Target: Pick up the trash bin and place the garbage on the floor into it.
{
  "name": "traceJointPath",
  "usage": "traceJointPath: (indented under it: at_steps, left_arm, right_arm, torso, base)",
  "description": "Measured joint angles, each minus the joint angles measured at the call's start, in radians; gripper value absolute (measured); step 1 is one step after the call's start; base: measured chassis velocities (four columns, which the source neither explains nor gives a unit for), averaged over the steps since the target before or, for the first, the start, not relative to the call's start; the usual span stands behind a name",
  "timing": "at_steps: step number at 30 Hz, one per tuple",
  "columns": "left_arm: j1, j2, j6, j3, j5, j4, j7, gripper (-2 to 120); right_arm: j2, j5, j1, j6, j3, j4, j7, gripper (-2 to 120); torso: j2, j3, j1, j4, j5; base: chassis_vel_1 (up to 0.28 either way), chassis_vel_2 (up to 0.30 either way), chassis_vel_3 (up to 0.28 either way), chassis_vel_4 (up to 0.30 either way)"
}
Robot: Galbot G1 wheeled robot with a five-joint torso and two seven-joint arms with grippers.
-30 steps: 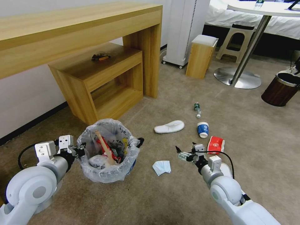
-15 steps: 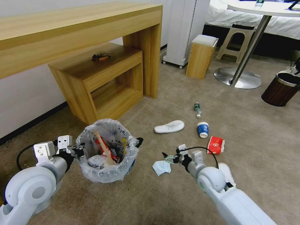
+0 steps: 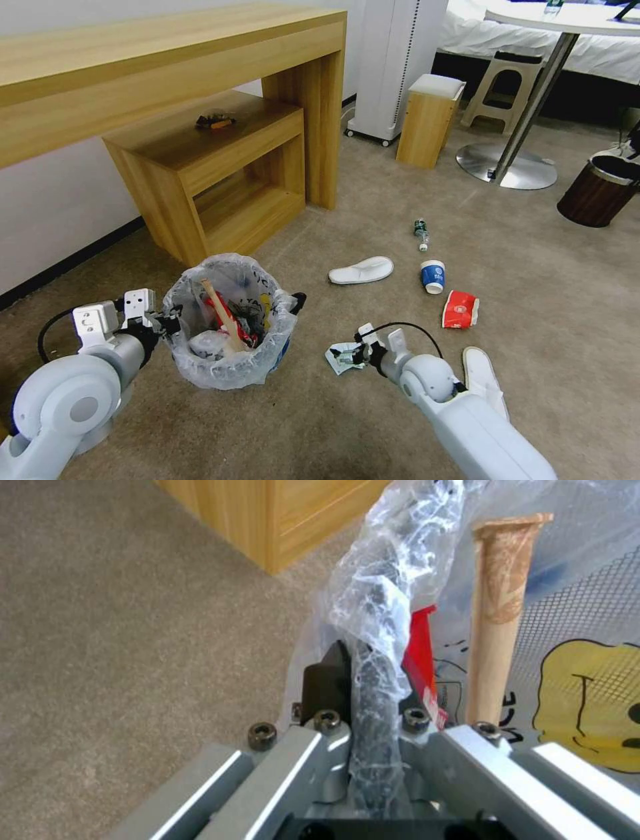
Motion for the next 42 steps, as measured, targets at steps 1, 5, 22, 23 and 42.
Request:
traceJointPath:
  at_steps: [1,5,22,23,42]
  left_arm:
    - [0.001,0.000,0.000,0.000,0.000,0.000,0.002,0]
    - [0.003,0.003,0.000,-0.005,0.001,0.000,0.006,0]
    - [-0.001,0.003,0.000,-0.005,0.003,0.009,0.018,0]
    - [-0.001,0.003,0.000,-0.004,0.003,0.009,0.019,0]
    - [0.006,0.008,0.000,-0.007,0.003,0.002,0.023,0]
  right_arm:
    - [0.012,-0.023,0.004,0.016,-0.008,-0.024,-0.005,100]
    - [0.045,-0.079,0.017,0.044,-0.017,-0.079,-0.016,100]
    - [0.071,-0.127,0.045,0.074,-0.031,-0.205,0.014,100]
    - [0.074,-0.127,0.047,0.075,-0.034,-0.214,0.037,100]
    - [0.101,-0.136,0.066,0.100,-0.047,-0.295,0.106,100]
  torso:
    - [0.000,0.000,0.000,0.0000,0.0000]
    - [0.000,0.000,0.000,0.0000,0.0000]
    - [0.000,0.000,0.000,-0.0001,0.0000]
    - [0.000,0.000,0.000,0.0000,0.0001]
    - [0.000,0.000,0.000,0.0000,0.0001]
  base:
    - [0.000,0.000,0.000,0.000]
    - [0.000,0.000,0.000,0.000]
    - [0.000,0.000,0.000,0.000]
    - [0.000,0.000,0.000,0.000]
    - [0.000,0.000,0.000,0.000]
